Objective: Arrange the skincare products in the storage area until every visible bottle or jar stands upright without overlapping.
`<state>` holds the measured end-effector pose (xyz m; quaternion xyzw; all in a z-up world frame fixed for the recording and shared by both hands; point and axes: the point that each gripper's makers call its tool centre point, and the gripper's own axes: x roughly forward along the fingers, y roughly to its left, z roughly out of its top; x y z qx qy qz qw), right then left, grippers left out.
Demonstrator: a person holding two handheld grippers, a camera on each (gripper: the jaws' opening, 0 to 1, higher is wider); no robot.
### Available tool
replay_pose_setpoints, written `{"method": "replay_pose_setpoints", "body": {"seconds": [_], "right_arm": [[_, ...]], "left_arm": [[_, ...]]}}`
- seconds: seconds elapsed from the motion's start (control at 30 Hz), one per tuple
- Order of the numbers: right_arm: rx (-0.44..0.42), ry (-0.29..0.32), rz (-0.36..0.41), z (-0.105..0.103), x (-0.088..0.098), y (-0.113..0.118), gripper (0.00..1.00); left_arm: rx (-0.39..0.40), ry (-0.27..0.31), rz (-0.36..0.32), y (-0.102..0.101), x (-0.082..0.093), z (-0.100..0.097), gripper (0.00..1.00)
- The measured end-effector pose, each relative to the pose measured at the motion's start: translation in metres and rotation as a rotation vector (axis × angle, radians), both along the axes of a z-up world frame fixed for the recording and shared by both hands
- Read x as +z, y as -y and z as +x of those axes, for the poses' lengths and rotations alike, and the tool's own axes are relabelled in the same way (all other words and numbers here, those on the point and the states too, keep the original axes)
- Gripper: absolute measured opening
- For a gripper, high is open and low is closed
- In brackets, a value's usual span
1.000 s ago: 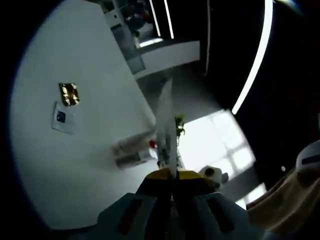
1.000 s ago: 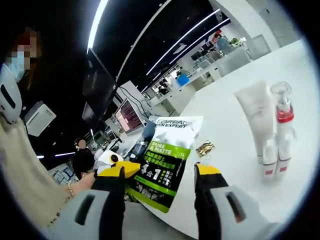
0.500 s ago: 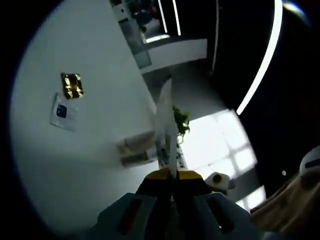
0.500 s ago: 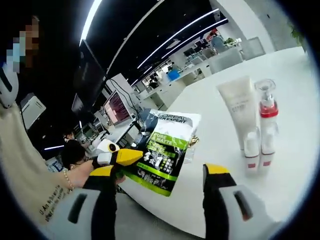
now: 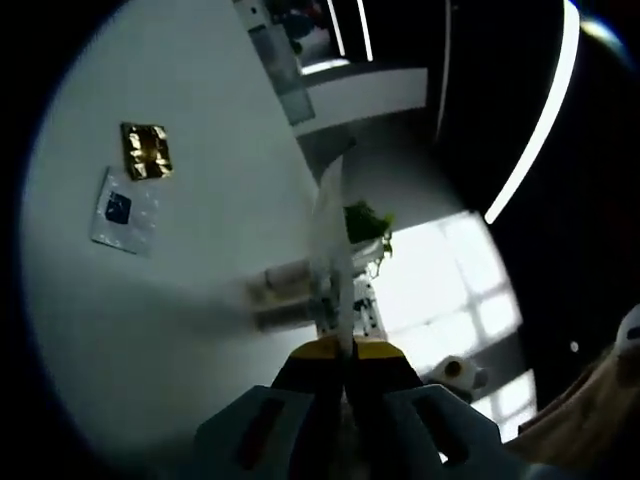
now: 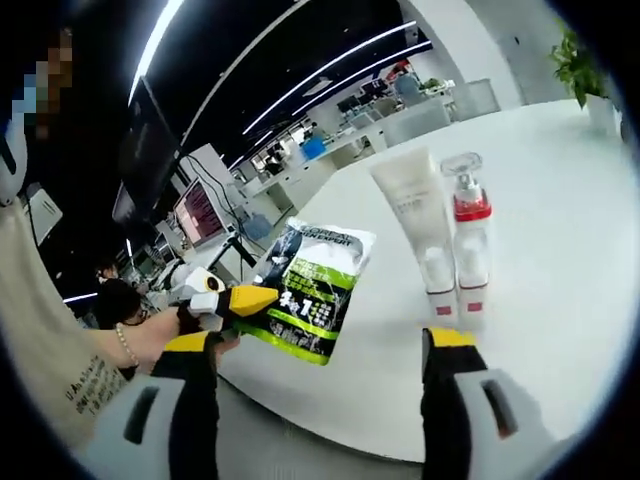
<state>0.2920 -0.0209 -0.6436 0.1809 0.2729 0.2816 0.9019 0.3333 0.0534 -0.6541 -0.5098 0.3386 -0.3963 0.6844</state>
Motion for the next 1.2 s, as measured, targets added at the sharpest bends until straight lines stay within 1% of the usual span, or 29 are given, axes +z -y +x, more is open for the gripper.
{"method": "replay_pose_setpoints", "body": {"seconds": [0.13,0.3,0.4,0.5,0.57,0.6,0.73,0.77,0.8,1.0,1.1,1.2], "right_arm": [[-0.035,-0.002,-0.004,0.002,-0.001,0.009,0.89],[-0.074,-0.008,-0.012,0.005,-0.004,0.02,0.93],[-0.092,-0.01,-0.019,0.006,-0.006,0.025,0.94],[-0.11,-0.008,-0.03,0.006,-0.008,0.031,0.97],[-0.124,-0.01,-0.034,0.006,-0.009,0.036,0.99],[-0.132,-0.011,-0.036,0.006,-0.009,0.039,0.99],[-0.151,-0.009,-0.041,0.008,-0.009,0.046,0.99],[-0.157,-0.007,-0.042,0.008,-0.008,0.048,0.99],[-0.16,-0.007,-0.043,0.009,-0.008,0.049,0.99],[-0.18,-0.007,-0.049,0.009,-0.009,0.058,0.99],[-0.184,-0.009,-0.051,0.009,-0.01,0.06,0.99],[-0.191,-0.011,-0.053,0.008,-0.011,0.063,0.99]], "left_arm": [[-0.01,-0.017,0.007,0.007,-0.008,0.003,0.0],[-0.02,-0.026,0.041,0.018,-0.022,0.005,0.0],[-0.017,-0.033,0.071,0.023,-0.031,0.007,0.0],[-0.026,-0.023,0.113,0.027,-0.039,0.007,0.0],[-0.028,-0.027,0.125,0.029,-0.044,0.008,0.0],[-0.025,-0.027,0.142,0.03,-0.048,0.008,0.0],[-0.022,-0.033,0.171,0.033,-0.058,0.009,0.0],[-0.021,-0.033,0.183,0.032,-0.065,0.01,0.0],[-0.02,-0.034,0.188,0.033,-0.067,0.01,0.0],[0.043,-0.065,0.241,0.033,-0.082,0.016,0.0],[0.044,-0.063,0.26,0.036,-0.087,0.015,0.0],[0.053,-0.051,0.302,0.034,-0.094,0.015,0.0]]}}
